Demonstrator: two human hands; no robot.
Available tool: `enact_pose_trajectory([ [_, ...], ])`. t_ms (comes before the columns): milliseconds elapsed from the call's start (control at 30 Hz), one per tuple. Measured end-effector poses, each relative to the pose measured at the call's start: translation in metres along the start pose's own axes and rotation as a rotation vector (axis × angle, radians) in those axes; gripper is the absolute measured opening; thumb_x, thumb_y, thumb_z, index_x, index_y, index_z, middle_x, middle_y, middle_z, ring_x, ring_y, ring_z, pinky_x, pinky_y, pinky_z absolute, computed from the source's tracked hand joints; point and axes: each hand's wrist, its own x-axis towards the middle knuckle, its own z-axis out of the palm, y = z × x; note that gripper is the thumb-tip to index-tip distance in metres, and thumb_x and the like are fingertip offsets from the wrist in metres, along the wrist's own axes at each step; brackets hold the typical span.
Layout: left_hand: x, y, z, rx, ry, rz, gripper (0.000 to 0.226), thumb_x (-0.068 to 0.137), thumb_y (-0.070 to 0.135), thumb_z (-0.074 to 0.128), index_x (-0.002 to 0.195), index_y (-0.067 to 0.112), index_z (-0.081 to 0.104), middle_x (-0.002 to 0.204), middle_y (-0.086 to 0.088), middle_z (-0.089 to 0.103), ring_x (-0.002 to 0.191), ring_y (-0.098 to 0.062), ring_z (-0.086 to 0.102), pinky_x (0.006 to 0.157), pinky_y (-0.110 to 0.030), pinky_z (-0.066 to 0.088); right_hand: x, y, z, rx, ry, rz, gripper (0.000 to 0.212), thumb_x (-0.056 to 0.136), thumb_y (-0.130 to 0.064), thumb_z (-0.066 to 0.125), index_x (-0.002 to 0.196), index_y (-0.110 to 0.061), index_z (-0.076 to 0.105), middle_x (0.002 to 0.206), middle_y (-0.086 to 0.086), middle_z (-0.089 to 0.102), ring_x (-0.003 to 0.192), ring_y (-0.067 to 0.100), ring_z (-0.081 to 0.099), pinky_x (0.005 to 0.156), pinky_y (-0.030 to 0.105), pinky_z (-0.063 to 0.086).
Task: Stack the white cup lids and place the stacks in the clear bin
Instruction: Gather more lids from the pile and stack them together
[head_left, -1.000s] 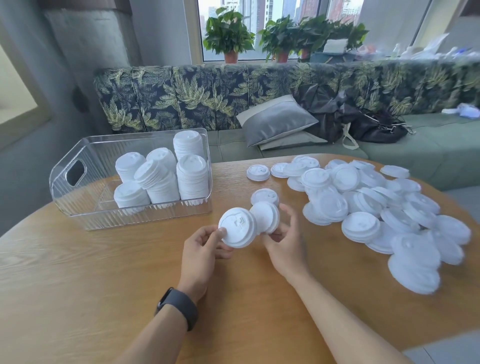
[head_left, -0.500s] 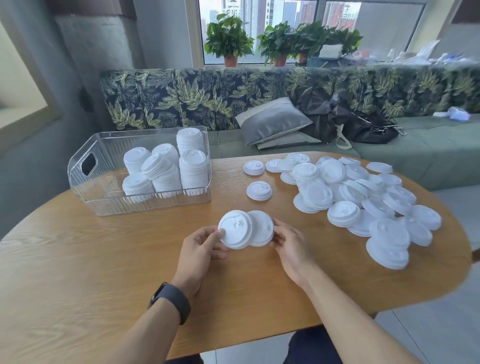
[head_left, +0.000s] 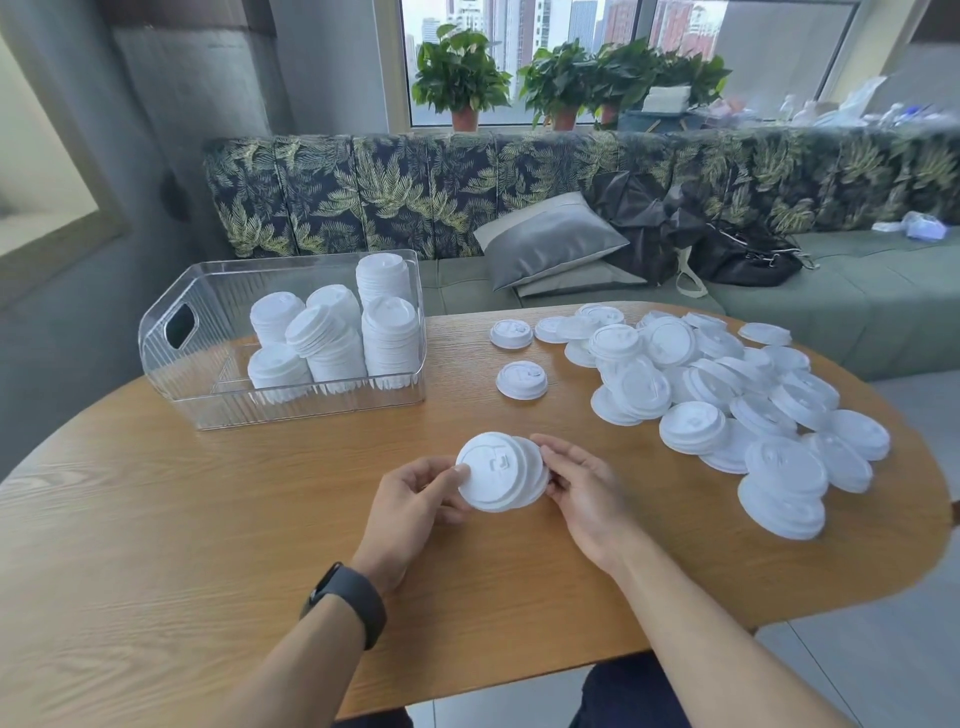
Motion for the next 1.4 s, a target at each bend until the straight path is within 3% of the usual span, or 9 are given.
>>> enact_pose_trajectory([
  [133, -0.001, -0.001, 0.003, 0.061, -0.025, -0.001, 0.017, 0.097, 0.021, 0.072, 0.107, 0.008, 0.076, 0.092, -0.02, 0.077, 0.077, -0.018, 0.071, 0.066, -0.027, 0.059, -0.001, -0.001, 0.002, -0.037, -0.024, -0.005, 0.018, 0.1, -0.005, 0.06, 0.105, -0.009, 0.077, 0.109, 0.009, 0.079, 0.102, 0.018, 0.068, 0.091, 0.03, 0.051],
  [267, -0.001, -0.002, 0.004, 0.09, -0.024, 0.011, 0.017, 0.097, 0.022, 0.072, 0.107, 0.01, 0.076, 0.101, -0.013, 0.077, 0.08, -0.014, 0.07, 0.068, -0.028, 0.06, -0.001, 0.0, 0.001, -0.051, -0.036, -0.003, 0.019, 0.1, -0.004, 0.06, 0.106, -0.007, 0.077, 0.11, 0.01, 0.078, 0.104, 0.019, 0.068, 0.096, 0.032, 0.051],
  [467, -0.002, -0.002, 0.003, 0.084, -0.03, 0.01, 0.017, 0.099, 0.022, 0.069, 0.108, 0.009, 0.074, 0.095, -0.011, 0.078, 0.077, -0.015, 0.07, 0.068, -0.029, 0.06, -0.002, 0.001, 0.004, -0.106, -0.056, -0.017, 0.021, 0.101, -0.006, 0.059, 0.109, -0.007, 0.078, 0.114, 0.009, 0.078, 0.114, 0.024, 0.069, 0.105, 0.037, 0.05],
  [633, -0.001, -0.003, 0.005, 0.082, -0.002, 0.012, 0.016, 0.098, 0.023, 0.072, 0.108, 0.01, 0.074, 0.095, -0.014, 0.077, 0.075, -0.015, 0.069, 0.067, -0.029, 0.061, -0.003, 0.0, 0.002, -0.129, -0.096, -0.029, 0.028, 0.1, -0.022, 0.064, 0.118, -0.006, 0.076, 0.119, 0.009, 0.077, 0.121, 0.027, 0.067, 0.107, 0.04, 0.049],
  [800, -0.001, -0.003, 0.004, 0.05, 0.025, 0.016, 0.014, 0.098, 0.021, 0.07, 0.109, 0.013, 0.072, 0.098, -0.009, 0.078, 0.079, -0.016, 0.072, 0.069, -0.033, 0.063, -0.005, 0.006, 0.005, -0.322, -0.098, -0.089, 0.07, 0.065, -0.048, 0.09, 0.126, -0.021, 0.071, 0.119, -0.003, 0.077, 0.117, 0.014, 0.069, 0.111, 0.043, 0.049],
  [1000, -0.002, -0.002, 0.003, 0.05, 0.035, 0.021, 0.017, 0.099, 0.024, 0.069, 0.113, 0.013, 0.071, 0.102, -0.008, 0.078, 0.084, -0.019, 0.074, 0.07, -0.032, 0.063, -0.008, 0.006, 0.007, -0.34, -0.116, -0.12, 0.049, 0.081, -0.018, 0.088, 0.126, -0.02, 0.069, 0.12, -0.006, 0.076, 0.115, 0.007, 0.069, 0.108, 0.037, 0.052],
  [1400, -0.004, 0.002, 0.006, 0.044, 0.039, 0.025, 0.019, 0.097, 0.03, 0.071, 0.109, 0.016, 0.073, 0.097, -0.004, 0.08, 0.082, -0.01, 0.075, 0.071, -0.023, 0.06, -0.011, 0.0, 0.003, -0.281, -0.176, -0.077, 0.043, 0.086, -0.01, 0.081, 0.127, -0.016, 0.069, 0.122, 0.001, 0.076, 0.12, 0.018, 0.069, 0.112, 0.044, 0.049],
])
